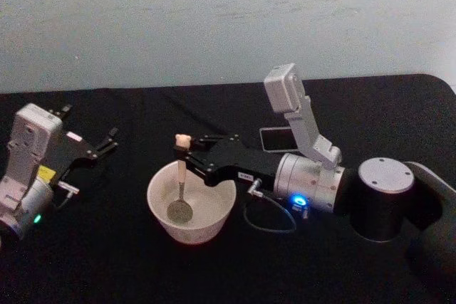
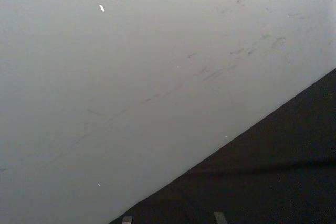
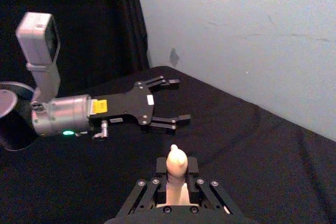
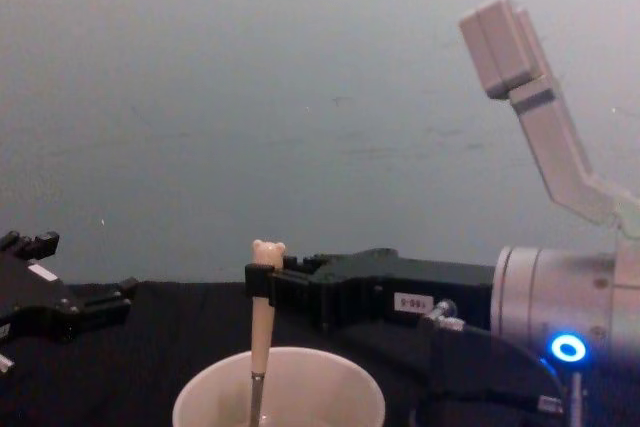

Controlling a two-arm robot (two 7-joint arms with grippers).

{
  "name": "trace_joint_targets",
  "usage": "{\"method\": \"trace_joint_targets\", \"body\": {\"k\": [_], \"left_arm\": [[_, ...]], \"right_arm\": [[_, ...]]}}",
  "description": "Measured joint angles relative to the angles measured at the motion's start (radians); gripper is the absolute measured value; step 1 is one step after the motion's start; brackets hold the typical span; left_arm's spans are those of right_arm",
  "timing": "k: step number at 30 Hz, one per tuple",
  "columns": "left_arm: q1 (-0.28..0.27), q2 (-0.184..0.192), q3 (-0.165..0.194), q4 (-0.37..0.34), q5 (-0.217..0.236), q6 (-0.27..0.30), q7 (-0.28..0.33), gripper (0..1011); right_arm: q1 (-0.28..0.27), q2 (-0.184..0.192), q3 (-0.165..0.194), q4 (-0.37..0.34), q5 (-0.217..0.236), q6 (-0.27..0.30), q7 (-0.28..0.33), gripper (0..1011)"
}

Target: Pick up the stirring spoon with one hand, stir inside the cup, then place it back in its original position.

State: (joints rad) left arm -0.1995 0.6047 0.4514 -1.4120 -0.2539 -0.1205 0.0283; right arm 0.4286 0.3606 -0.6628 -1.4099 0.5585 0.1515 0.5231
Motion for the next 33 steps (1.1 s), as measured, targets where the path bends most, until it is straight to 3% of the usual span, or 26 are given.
{"method": "trace_joint_targets", "body": {"k": [8,18,24,33], "left_arm": [[0.0,0.0,0.0,0.0,0.0,0.0,0.0,1001],[0.0,0.0,0.0,0.0,0.0,0.0,0.0,1001],[0.0,0.0,0.0,0.0,0.0,0.0,0.0,1001],[0.0,0.0,0.0,0.0,0.0,0.0,0.0,1001]], "right_arm": [[0.021,-0.039,0.005,0.062,-0.036,-0.019,-0.013,218],[0.031,-0.061,0.047,0.101,-0.06,-0.033,-0.032,218],[0.018,-0.048,0.076,0.087,-0.065,-0.033,-0.038,218],[-0.033,0.006,0.101,-0.001,-0.054,-0.009,-0.019,218]]}}
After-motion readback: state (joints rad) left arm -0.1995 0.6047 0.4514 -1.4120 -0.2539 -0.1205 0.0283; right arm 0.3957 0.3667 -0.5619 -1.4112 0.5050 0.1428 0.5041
